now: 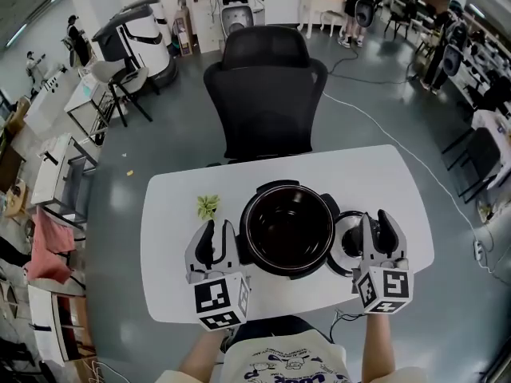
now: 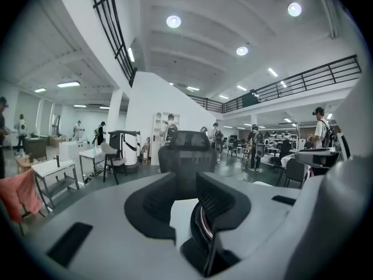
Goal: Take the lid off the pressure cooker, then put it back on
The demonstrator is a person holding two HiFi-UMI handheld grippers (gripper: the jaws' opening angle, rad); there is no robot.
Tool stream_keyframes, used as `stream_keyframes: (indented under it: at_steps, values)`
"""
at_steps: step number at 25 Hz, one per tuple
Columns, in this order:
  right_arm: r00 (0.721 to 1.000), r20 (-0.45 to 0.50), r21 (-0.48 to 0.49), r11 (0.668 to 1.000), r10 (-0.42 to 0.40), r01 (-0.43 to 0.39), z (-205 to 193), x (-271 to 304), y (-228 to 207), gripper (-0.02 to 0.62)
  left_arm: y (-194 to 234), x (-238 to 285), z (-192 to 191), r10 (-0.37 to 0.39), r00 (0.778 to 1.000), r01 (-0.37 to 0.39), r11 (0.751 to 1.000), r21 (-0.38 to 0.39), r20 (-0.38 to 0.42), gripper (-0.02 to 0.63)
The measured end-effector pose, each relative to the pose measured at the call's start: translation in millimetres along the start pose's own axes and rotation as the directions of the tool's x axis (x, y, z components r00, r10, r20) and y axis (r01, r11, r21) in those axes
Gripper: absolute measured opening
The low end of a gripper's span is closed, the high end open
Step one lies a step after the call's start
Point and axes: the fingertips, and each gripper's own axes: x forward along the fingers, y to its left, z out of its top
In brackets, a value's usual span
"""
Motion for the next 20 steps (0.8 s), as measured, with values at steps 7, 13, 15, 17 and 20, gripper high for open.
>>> stream_keyframes:
  at_steps: [7,13,15,17,20]
  values:
    - [0.991,0.116,-0.017,0.997,-0.067,0.07,35.6,-15.9,8.8,0.051,-1.0,-13.3,33.2,0.008,0.994,-0.015,0.998,0.063,0.107,0.023]
    - [0.987,0.142,-0.017,0.997,-0.073,0.077,42.0,-19.1,16.6,0.015,-3.6,-15.6,48.2,-0.012,0.988,0.0,0.997,0.075,0.155,0.014]
    - [0.987,0.145,-0.02,0.997,-0.073,0.076,42.8,-18.8,17.9,0.015,-4.8,-15.0,49.6,-0.014,0.987,0.002,0.997,0.076,0.16,0.014]
    - [0.986,0.147,-0.015,0.997,-0.076,0.079,42.9,-18.5,17.5,0.014,-6.7,-13.6,50.0,-0.018,0.987,0.006,0.997,0.072,0.162,0.014]
    - [0.986,0.148,-0.006,0.997,-0.077,0.079,41.1,-19.1,18.4,0.014,-7.7,-13.2,48.7,-0.022,0.986,0.011,0.998,0.069,0.163,0.014]
